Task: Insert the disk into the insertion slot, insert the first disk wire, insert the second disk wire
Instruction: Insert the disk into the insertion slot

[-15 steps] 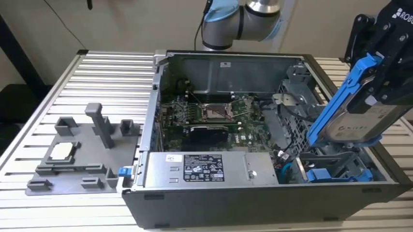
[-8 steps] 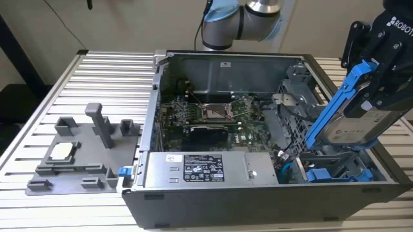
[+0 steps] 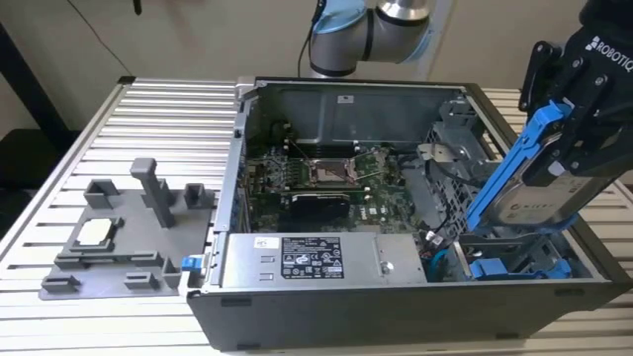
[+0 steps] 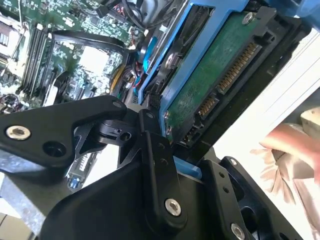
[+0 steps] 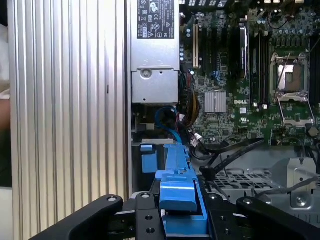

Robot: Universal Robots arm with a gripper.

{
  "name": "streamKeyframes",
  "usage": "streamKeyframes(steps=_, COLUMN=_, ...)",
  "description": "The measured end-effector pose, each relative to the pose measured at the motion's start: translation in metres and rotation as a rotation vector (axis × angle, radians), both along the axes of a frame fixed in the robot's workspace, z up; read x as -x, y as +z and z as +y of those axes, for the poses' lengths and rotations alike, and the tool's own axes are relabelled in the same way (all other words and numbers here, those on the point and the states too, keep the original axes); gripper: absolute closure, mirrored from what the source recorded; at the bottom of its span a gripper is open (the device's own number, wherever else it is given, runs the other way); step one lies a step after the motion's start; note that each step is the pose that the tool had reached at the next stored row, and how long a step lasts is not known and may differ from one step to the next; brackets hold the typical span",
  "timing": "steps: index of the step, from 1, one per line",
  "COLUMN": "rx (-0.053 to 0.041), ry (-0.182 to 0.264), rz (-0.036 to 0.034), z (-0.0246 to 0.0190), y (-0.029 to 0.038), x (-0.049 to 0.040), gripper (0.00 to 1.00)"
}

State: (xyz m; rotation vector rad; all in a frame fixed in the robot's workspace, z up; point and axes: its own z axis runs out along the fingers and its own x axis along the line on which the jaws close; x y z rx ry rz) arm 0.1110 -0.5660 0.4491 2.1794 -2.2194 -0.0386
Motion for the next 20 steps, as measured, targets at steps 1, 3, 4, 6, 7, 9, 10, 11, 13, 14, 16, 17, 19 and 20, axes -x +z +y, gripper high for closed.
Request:
streamKeyframes(steps=1, rx=0.0, ry=0.0, rz=0.0, z=0.0, y=-0.0011, x=0.0, gripper=0.67)
streamKeyframes(steps=3, rx=-0.0001, ry=0.0, rz=0.0, z=0.0, y=-0.0033, x=0.0, gripper=0.67)
streamKeyframes(steps=4, rx=-0.0001, ry=0.0, rz=0.0, z=0.0, y=-0.0044, x=0.0, gripper=0.67)
streamKeyframes(steps=6, rx=0.0, ry=0.0, rz=0.0, z=0.0, y=-0.0065, x=0.0, gripper=0.67)
streamKeyframes(steps=7, rx=-0.0001, ry=0.0, rz=0.0, z=0.0, y=-0.0074, x=0.0, gripper=0.67)
streamKeyframes(steps=9, rx=0.0, ry=0.0, rz=0.0, z=0.0, y=-0.009, x=0.0, gripper=0.67)
streamKeyframes(steps=10, rx=-0.0001, ry=0.0, rz=0.0, z=0.0, y=-0.0097, x=0.0, gripper=0.67)
streamKeyframes(steps=11, rx=0.0, ry=0.0, rz=0.0, z=0.0, y=-0.0103, x=0.0, gripper=0.67)
streamKeyframes(steps=13, rx=-0.0002, ry=0.0, rz=0.0, z=0.0, y=-0.0117, x=0.0, gripper=0.67)
streamKeyframes(steps=14, rx=-0.0001, ry=0.0, rz=0.0, z=0.0, y=-0.0124, x=-0.0002, gripper=0.67)
streamKeyframes(steps=16, rx=0.0, ry=0.001, rz=0.0, z=0.0, y=-0.0138, x=-0.0006, gripper=0.67)
streamKeyframes(steps=17, rx=-0.0001, ry=0.001, rz=0.0, z=0.0, y=-0.0146, x=-0.001, gripper=0.67)
streamKeyframes(steps=19, rx=-0.0001, ry=0.001, rz=0.0, z=0.0, y=-0.0161, x=-0.0018, gripper=0.67)
streamKeyframes(steps=20, rx=-0.0001, ry=0.001, rz=0.0, z=0.0, y=-0.0171, x=-0.0022, gripper=0.67)
